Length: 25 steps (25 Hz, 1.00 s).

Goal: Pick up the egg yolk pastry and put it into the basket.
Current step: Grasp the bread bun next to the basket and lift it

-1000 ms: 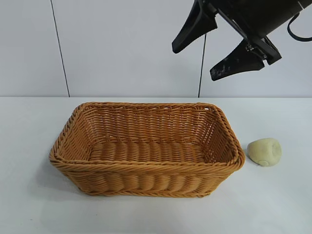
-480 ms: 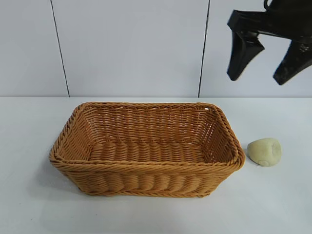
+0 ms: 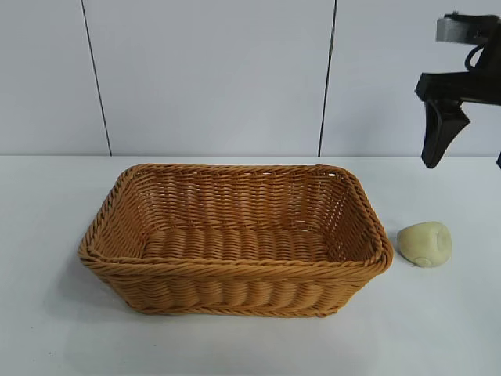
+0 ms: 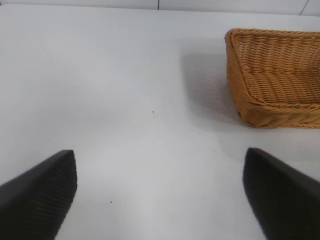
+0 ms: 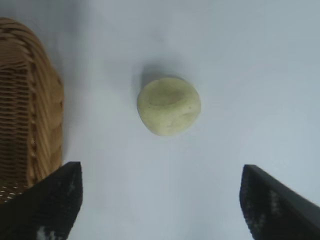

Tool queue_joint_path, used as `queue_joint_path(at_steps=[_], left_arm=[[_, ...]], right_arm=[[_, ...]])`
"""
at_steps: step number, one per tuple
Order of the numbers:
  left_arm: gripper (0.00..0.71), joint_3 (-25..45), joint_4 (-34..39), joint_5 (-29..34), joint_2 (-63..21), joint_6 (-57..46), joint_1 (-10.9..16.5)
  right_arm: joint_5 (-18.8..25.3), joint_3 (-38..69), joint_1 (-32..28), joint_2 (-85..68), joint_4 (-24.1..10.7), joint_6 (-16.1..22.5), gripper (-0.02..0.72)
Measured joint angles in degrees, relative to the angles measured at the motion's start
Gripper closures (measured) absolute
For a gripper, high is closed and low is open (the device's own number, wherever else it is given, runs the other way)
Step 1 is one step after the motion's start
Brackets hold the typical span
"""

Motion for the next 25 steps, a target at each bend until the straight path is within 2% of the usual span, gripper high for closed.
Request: queue_joint_path(at_steps=[9,18,22,25], left_arm=[[0.016,0.0,0.0,0.0,0.0,0.0,0.0],[0.016,0.0,0.0,0.0,0.0,0.0,0.0],[0.016,0.0,0.0,0.0,0.0,0.0,0.0],[0.016,0.0,0.0,0.0,0.0,0.0,0.0]], right_arm=[[-9.1,0.0,0.0,11.4,0.1,1.3,0.113],[-11.9,0.0,0.0,15.2,0.1,1.4,0.125],[-12.0,0.0,0.0,15.2,0.1,1.4,0.218],[-12.0,0.0,0.0,15.2,0.4,1.4,0.353]])
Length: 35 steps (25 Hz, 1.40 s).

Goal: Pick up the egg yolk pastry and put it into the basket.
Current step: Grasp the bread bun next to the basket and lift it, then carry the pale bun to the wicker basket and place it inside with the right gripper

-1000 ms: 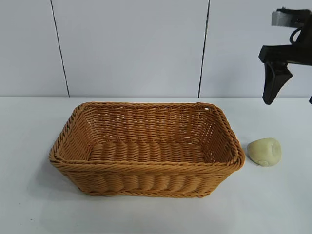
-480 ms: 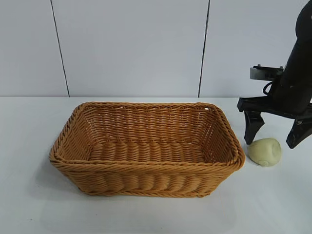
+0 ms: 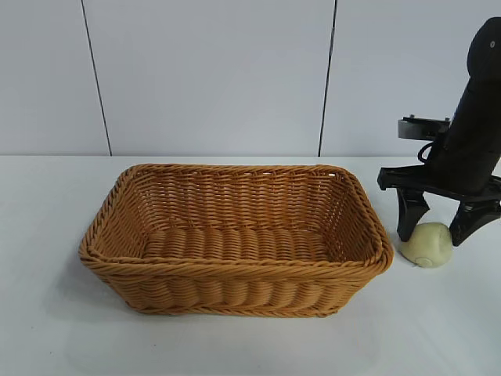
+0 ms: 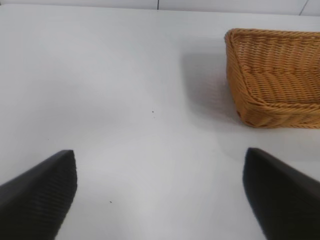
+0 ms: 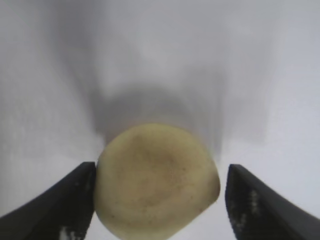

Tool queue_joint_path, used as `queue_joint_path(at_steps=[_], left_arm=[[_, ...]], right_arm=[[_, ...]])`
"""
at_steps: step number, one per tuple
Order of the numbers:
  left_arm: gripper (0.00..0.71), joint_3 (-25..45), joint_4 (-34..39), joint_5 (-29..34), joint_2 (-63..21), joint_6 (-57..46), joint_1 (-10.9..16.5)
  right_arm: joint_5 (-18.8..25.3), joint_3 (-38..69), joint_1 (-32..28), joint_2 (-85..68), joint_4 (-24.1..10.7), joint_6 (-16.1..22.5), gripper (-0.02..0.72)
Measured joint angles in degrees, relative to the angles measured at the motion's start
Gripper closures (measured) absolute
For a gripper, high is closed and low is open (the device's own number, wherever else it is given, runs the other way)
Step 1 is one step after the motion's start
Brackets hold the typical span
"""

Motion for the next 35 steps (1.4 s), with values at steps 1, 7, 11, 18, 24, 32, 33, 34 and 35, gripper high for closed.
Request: queue_joint_path(at_steps=[1,7,11,18,24,32,33,34,35], left_arm=[[0.016,0.0,0.0,0.0,0.0,0.0,0.0],[0.015,0.0,0.0,0.0,0.0,0.0,0.0],[0.015,0.0,0.0,0.0,0.0,0.0,0.0],[0.015,0.0,0.0,0.0,0.0,0.0,0.0],[0.015,0.0,0.0,0.0,0.0,0.0,0.0],[0.015,0.0,0.0,0.0,0.0,0.0,0.0],[0.015,0.0,0.0,0.0,0.0,0.0,0.0],[0.015,0.0,0.0,0.0,0.0,0.0,0.0],[0.015,0.0,0.0,0.0,0.0,0.0,0.0]], right_arm=[[0.1,0.0,0.0,0.0,0.0,-0.2,0.414],[2.1,-0.3,0.0,-0.3,0.2,-1.5,0.608],[6.2,-2.1,0.0,-2.9,0.2,-1.6,0.619],[16.1,-10.7,0.0,-10.6,0.2,-2.1,0.619],[21.8,-15.8,0.9,-12.8,0.0,-2.9,0.619],[21.6,-17.0,12.7,-12.9,1.1,-3.0,0.619],[21.3,-17.0,14.4,-12.9,1.2,-3.0,0.619],[20.9,-17.0,16.5,-12.9,1.3,-3.0,0.619],[20.4,-17.0,18.4,-12.9,1.4,-3.0,0.619]])
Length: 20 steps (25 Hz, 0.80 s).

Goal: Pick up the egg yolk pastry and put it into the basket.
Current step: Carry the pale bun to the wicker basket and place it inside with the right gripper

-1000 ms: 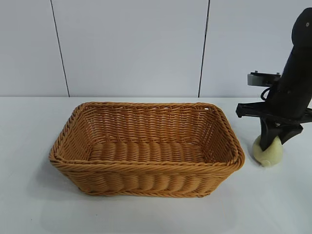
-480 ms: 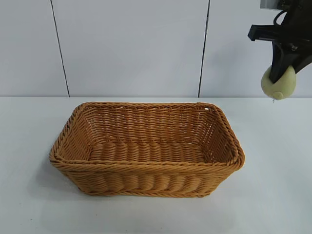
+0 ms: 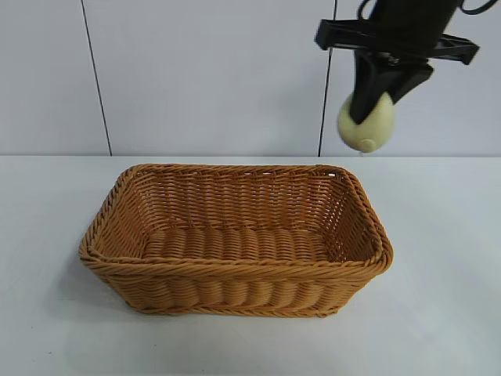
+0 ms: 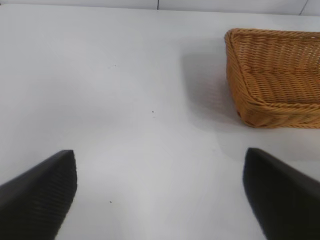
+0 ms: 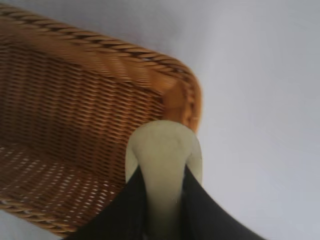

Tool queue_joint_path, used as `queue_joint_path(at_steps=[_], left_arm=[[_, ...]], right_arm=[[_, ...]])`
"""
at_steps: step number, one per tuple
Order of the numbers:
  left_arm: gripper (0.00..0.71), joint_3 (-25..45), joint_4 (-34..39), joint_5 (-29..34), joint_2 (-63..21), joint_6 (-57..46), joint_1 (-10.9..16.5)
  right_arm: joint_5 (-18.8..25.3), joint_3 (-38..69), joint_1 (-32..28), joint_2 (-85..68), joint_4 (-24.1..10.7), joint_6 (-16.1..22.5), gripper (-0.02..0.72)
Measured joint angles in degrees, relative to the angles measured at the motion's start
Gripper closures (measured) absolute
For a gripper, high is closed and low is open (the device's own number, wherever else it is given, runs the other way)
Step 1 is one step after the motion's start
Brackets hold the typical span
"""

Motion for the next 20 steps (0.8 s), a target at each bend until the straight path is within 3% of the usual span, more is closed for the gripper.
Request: queue_joint_path(at_steps=[9,15,20], left_arm=[[0.015,0.0,0.0,0.0,0.0,0.0,0.0],[0.015,0.0,0.0,0.0,0.0,0.0,0.0],[0.015,0.0,0.0,0.0,0.0,0.0,0.0]], right_arm=[[-5.5,-0.1,11.2,4.6,0.3,2.4,0.619],[-10.9,-0.1,12.6,11.2,0.1,2.9,0.619],[-12.0,-0.1,12.6,15.1,-0.5,2.9,0.619]])
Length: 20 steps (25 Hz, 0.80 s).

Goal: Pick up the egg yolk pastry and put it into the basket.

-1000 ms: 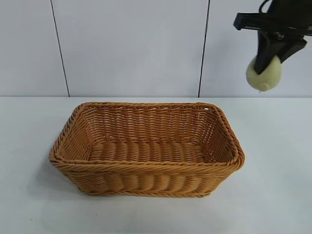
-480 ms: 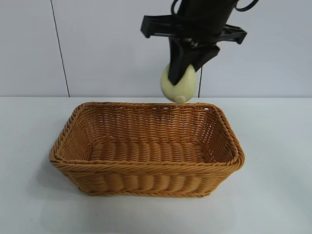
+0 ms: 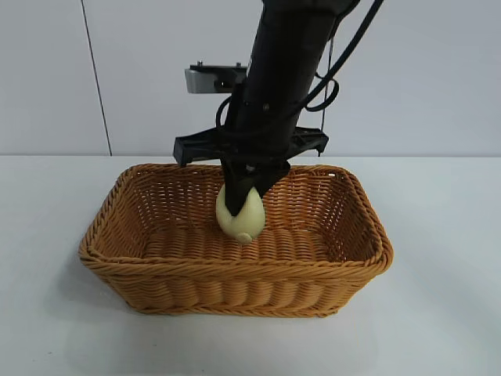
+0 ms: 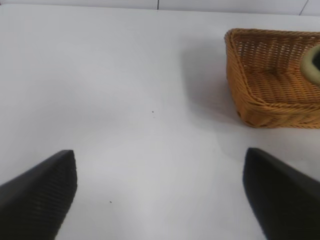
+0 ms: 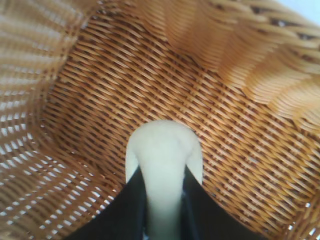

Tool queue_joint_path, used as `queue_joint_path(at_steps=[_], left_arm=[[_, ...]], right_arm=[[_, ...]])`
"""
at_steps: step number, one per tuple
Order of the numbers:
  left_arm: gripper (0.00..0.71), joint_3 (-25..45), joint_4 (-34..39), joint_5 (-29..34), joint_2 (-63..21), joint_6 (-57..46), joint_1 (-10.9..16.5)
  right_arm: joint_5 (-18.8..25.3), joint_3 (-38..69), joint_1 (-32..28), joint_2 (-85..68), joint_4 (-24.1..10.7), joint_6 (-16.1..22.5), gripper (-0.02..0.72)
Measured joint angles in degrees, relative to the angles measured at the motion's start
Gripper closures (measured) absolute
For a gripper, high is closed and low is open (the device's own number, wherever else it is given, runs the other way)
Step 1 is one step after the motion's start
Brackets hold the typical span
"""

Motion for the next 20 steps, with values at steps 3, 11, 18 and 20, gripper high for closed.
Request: queue_joint_path(at_steps=[3,11,18,20], left_arm=[[0.015,0.0,0.0,0.0,0.0,0.0,0.0],[0.015,0.0,0.0,0.0,0.0,0.0,0.0],[0.015,0.0,0.0,0.0,0.0,0.0,0.0],[0.015,0.0,0.0,0.0,0.0,0.0,0.0]], right_arm=[[0.0,0.0,0.0,0.4,0.0,0.0,0.615],[2.5,0.0,0.0,-0.1,-0.3,0.0,0.153],[13.2,-7.6,0.0,-2.6,-6.2,1.8,0.090],[17.4,-11.0,0.0,-2.6,-8.6,2.0,0.087]])
